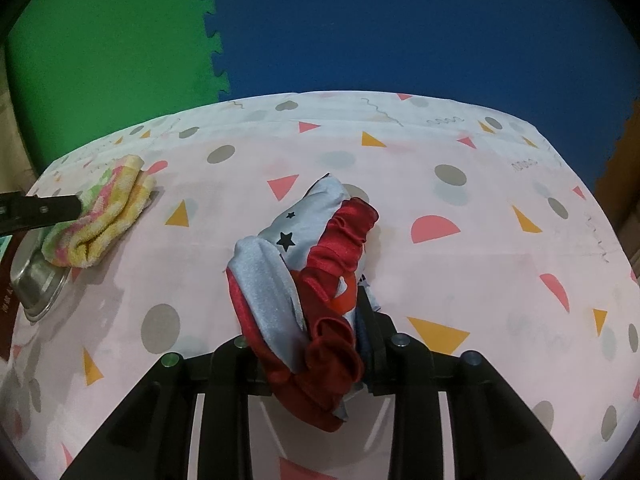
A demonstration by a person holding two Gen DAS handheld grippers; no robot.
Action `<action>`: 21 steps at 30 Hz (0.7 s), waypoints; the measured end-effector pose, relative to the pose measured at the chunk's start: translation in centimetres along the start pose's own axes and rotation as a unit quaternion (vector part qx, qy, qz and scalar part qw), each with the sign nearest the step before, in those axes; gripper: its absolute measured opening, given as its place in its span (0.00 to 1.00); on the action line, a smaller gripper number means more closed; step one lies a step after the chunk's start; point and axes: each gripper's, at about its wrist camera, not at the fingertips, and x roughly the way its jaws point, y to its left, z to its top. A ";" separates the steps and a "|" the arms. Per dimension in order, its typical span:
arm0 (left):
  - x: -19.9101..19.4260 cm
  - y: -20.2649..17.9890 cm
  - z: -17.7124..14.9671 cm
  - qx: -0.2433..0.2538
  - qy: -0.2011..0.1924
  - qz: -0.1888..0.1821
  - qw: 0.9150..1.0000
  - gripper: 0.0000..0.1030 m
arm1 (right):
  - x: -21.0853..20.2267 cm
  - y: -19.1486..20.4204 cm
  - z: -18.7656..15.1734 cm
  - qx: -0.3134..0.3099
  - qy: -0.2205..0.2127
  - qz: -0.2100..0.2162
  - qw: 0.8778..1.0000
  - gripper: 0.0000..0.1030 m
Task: Organize soft objects
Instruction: 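Grasp the red-and-grey scrunchie with the right tool while the left tool grasps the striped towel, then carry the striped towel into the tin box and open the left tool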
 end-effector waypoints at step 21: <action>3.6 -2.8 -0.7 0.075 0.021 0.075 0.994 0.48 | 0.1 0.0 0.0 0.002 0.000 0.008 1.000 0.32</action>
